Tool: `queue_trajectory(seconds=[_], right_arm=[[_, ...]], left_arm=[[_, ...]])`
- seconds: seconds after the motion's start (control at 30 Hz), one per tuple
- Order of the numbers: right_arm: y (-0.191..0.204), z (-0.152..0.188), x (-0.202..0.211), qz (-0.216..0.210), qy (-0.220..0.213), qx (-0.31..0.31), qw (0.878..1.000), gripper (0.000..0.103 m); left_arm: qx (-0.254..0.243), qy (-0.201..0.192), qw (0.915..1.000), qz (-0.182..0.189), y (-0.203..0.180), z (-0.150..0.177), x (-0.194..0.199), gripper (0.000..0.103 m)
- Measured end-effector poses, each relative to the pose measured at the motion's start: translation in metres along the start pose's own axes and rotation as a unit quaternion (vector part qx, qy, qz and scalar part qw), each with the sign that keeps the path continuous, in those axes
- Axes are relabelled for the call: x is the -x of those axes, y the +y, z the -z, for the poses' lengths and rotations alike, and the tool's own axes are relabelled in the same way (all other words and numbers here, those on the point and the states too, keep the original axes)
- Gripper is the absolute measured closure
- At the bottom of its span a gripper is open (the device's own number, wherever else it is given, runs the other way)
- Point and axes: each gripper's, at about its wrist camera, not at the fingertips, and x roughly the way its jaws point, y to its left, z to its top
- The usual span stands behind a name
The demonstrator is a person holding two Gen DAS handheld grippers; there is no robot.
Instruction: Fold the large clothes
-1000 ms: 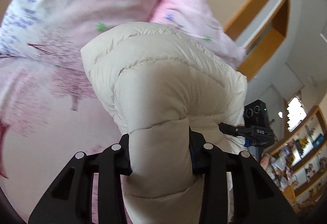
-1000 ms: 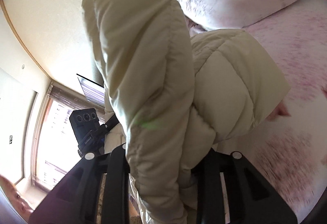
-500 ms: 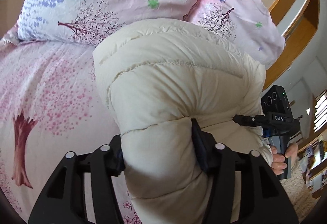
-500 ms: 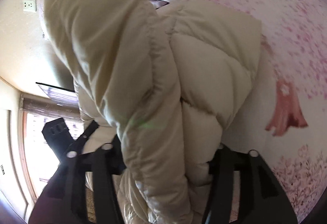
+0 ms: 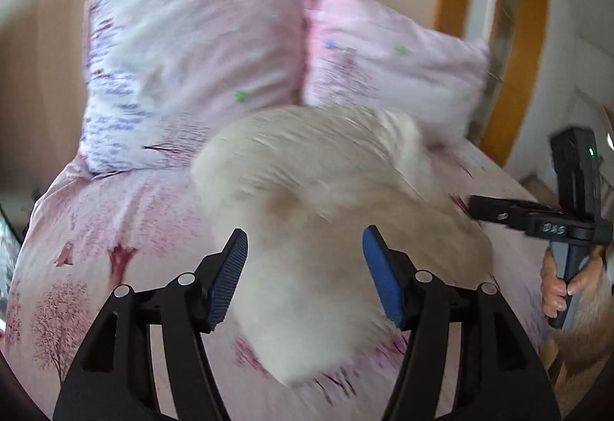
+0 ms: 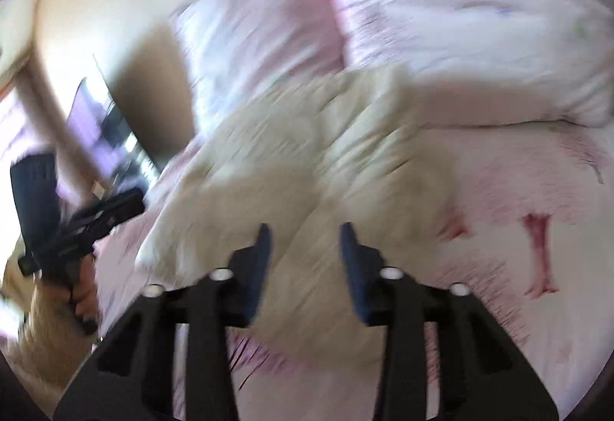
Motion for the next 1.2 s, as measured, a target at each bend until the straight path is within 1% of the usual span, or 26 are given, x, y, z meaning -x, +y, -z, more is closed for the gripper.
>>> queue_trajectory(seconds=[0.07, 0.13, 0.2, 0.33, 0.4, 0.43, 0.47, 0.57, 0.6, 0.63, 0.7, 0.73, 0.77, 0.8, 0.83, 0.87, 0.93, 1.0, 1.1, 1.17, 1.2], right_arm=[[0.007, 0.000, -0.011, 0.004, 0.024, 0.009, 1.000, 0.073], [0.017, 0.011, -0.027, 0.021, 0.048, 0.008, 0.999, 0.074], [0.011, 0.014, -0.046, 0.034, 0.078, -0.004, 0.996, 0.074], [-0.001, 0.022, -0.063, 0.041, 0.098, -0.019, 0.994, 0.074], [-0.001, 0.018, -0.067, 0.045, 0.109, -0.018, 0.993, 0.074], [0.004, 0.007, -0.081, 0.047, 0.111, -0.020, 0.993, 0.074], [0.007, -0.002, -0.081, 0.044, 0.105, -0.024, 0.993, 0.074], [0.010, -0.033, -0.073, 0.015, 0.042, -0.050, 0.998, 0.074], [0.007, -0.048, -0.071, 0.008, 0.022, -0.065, 0.998, 0.073], [0.005, -0.059, -0.071, 0.003, 0.010, -0.074, 0.997, 0.073], [0.001, -0.088, -0.081, 0.019, -0.009, -0.085, 0.996, 0.073], [-0.004, -0.102, -0.091, 0.026, -0.011, -0.091, 0.995, 0.073], [-0.009, -0.110, -0.100, 0.036, -0.009, -0.094, 0.995, 0.073], [-0.016, -0.121, -0.115, 0.054, -0.001, -0.103, 0.993, 0.073], [-0.037, -0.123, -0.121, 0.063, 0.007, -0.111, 0.992, 0.073], [-0.046, -0.125, -0.134, 0.076, 0.022, -0.119, 0.990, 0.076], [-0.069, -0.122, -0.157, 0.100, 0.066, -0.146, 0.982, 0.083], [-0.088, -0.108, -0.167, 0.105, 0.093, -0.183, 0.973, 0.089], [-0.096, -0.105, -0.171, 0.127, 0.105, -0.200, 0.966, 0.091], [-0.094, -0.106, -0.164, 0.128, 0.101, -0.197, 0.967, 0.090], [-0.090, -0.102, -0.152, 0.124, 0.091, -0.194, 0.969, 0.085]], left_arm=[[-0.016, 0.013, 0.9998, 0.007, -0.013, 0.009, -0.004, 0.040], [-0.031, 0.030, 0.9990, 0.007, -0.022, 0.016, -0.013, 0.040], [-0.040, 0.048, 0.9980, 0.002, -0.027, 0.024, -0.025, 0.040], [-0.040, 0.080, 0.9960, 0.000, -0.030, 0.033, -0.048, 0.040], [-0.045, 0.088, 0.9951, -0.005, -0.033, 0.037, -0.057, 0.039], [-0.048, 0.090, 0.9947, -0.010, -0.034, 0.037, -0.060, 0.037], [-0.050, 0.091, 0.9945, -0.013, -0.035, 0.037, -0.061, 0.036], [-0.057, 0.089, 0.9943, -0.014, -0.038, 0.037, -0.061, 0.030], [-0.059, 0.089, 0.9942, -0.015, -0.040, 0.037, -0.061, 0.030], [-0.061, 0.089, 0.9940, -0.016, -0.042, 0.039, -0.061, 0.028], [-0.066, 0.090, 0.9936, -0.019, -0.044, 0.039, -0.061, 0.026], [-0.067, 0.089, 0.9935, -0.020, -0.045, 0.039, -0.062, 0.025], [-0.068, 0.089, 0.9936, -0.020, -0.045, 0.039, -0.062, 0.024], [-0.067, 0.088, 0.9936, -0.020, -0.045, 0.039, -0.063, 0.023], [-0.067, 0.087, 0.9938, -0.019, -0.044, 0.039, -0.063, 0.023], [-0.067, 0.083, 0.9941, -0.017, -0.044, 0.039, -0.062, 0.023], [-0.067, 0.075, 0.9949, -0.010, -0.045, 0.037, -0.061, 0.022], [-0.066, 0.061, 0.9959, 0.001, -0.047, 0.034, -0.057, 0.021], [-0.055, 0.042, 0.9975, 0.016, -0.051, 0.028, -0.051, 0.021], [-0.034, 0.033, 0.9986, 0.025, -0.048, 0.023, -0.043, 0.021], [-0.026, 0.032, 0.9988, 0.026, -0.046, 0.022, -0.039, 0.020]])
